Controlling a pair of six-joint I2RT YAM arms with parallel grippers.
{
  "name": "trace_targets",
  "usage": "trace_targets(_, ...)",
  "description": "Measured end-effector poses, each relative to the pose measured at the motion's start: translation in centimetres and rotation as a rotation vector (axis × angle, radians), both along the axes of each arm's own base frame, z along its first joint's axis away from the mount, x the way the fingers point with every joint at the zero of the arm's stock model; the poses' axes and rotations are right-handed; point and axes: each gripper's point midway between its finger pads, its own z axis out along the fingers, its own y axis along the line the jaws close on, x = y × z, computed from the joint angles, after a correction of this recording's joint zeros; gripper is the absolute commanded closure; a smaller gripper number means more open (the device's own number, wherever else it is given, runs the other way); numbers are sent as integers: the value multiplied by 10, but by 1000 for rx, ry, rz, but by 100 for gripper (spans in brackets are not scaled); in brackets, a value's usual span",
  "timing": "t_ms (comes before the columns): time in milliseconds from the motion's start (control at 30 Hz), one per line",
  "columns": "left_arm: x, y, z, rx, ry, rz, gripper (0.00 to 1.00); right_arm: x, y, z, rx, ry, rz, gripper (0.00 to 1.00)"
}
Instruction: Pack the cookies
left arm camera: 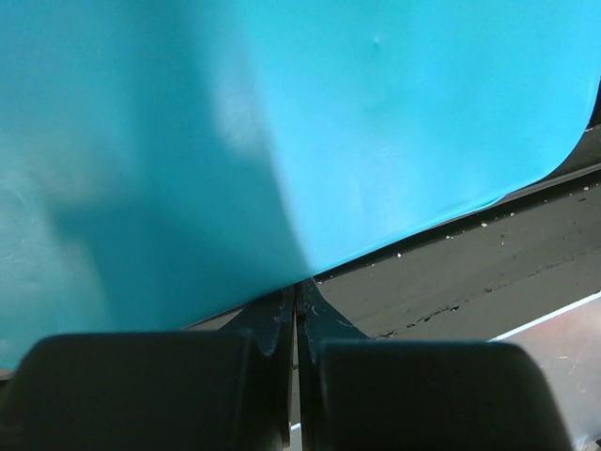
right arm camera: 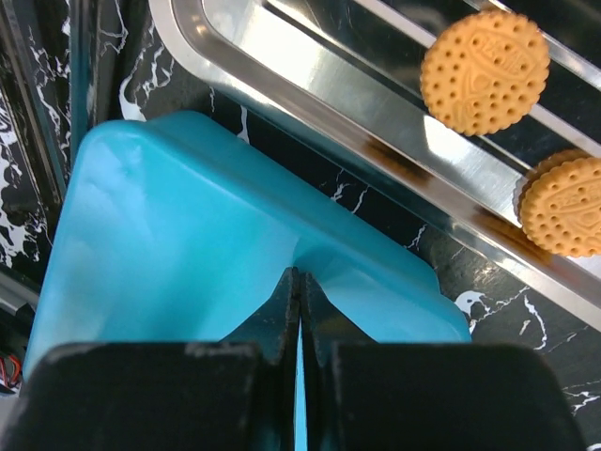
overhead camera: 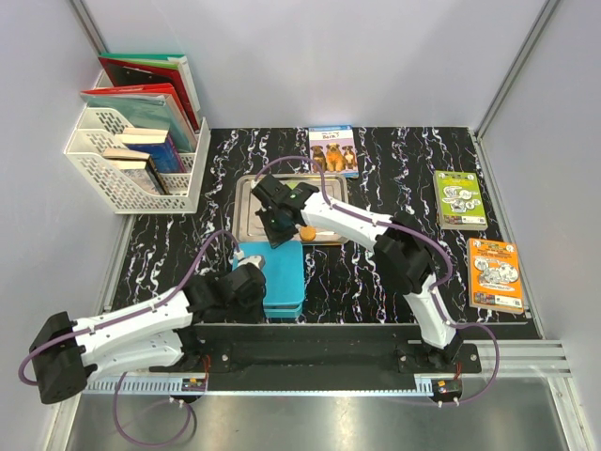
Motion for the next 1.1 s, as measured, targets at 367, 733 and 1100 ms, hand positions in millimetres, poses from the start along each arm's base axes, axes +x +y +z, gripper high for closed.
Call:
trace_targets(367, 1, -1, 0, -2, -1, 3, 100, 0, -2, 1, 8, -22, -8, 100)
trace_targets(733, 0, 0, -2, -10, -2, 10, 100, 14, 2, 18, 16, -86, -31, 100)
trace_targets(1100, 0, 0, -2, -13, -3, 10, 100, 47, -9, 17, 13, -97, -90, 100)
